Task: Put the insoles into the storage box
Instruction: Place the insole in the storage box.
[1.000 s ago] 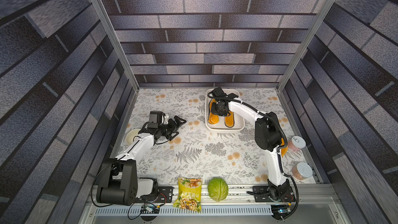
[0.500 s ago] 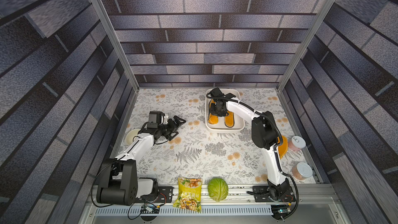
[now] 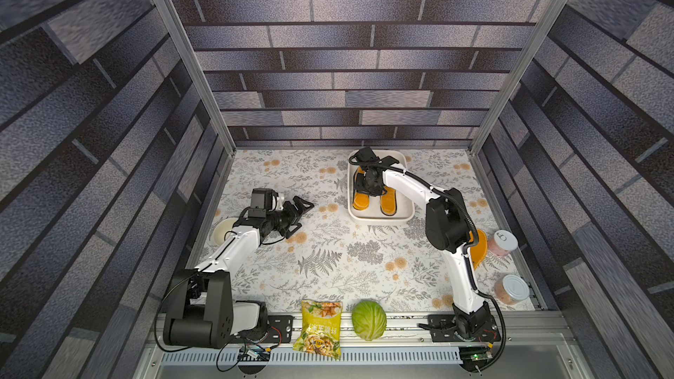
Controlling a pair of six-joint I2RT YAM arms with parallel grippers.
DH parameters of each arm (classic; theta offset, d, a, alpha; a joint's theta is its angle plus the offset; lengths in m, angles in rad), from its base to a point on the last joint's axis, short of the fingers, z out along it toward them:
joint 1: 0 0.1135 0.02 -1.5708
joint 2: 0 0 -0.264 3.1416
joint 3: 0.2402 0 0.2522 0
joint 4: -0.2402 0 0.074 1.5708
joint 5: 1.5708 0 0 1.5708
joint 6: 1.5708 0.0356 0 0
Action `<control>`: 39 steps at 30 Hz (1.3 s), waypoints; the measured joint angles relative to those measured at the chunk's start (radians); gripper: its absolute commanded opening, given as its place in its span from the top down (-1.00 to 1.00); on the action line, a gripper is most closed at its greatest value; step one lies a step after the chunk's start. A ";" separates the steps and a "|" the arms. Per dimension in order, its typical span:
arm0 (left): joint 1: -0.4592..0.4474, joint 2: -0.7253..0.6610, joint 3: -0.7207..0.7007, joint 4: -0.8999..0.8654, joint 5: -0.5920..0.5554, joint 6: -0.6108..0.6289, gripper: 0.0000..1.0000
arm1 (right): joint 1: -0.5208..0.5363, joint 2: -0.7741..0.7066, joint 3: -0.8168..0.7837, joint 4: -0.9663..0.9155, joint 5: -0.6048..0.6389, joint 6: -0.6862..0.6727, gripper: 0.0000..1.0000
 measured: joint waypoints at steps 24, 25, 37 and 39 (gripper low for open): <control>0.006 -0.019 -0.013 -0.002 0.000 0.000 -1.00 | 0.000 0.015 0.002 -0.001 0.000 0.000 0.11; 0.006 -0.019 -0.014 -0.002 0.000 0.000 -1.00 | 0.000 0.019 0.002 0.000 0.000 0.000 0.10; 0.019 -0.023 -0.026 -0.002 0.001 0.000 -0.99 | 0.000 0.039 0.017 -0.008 0.000 -0.004 0.09; 0.019 -0.025 -0.027 -0.002 0.002 0.000 -1.00 | 0.000 0.039 0.023 -0.008 0.000 -0.008 0.09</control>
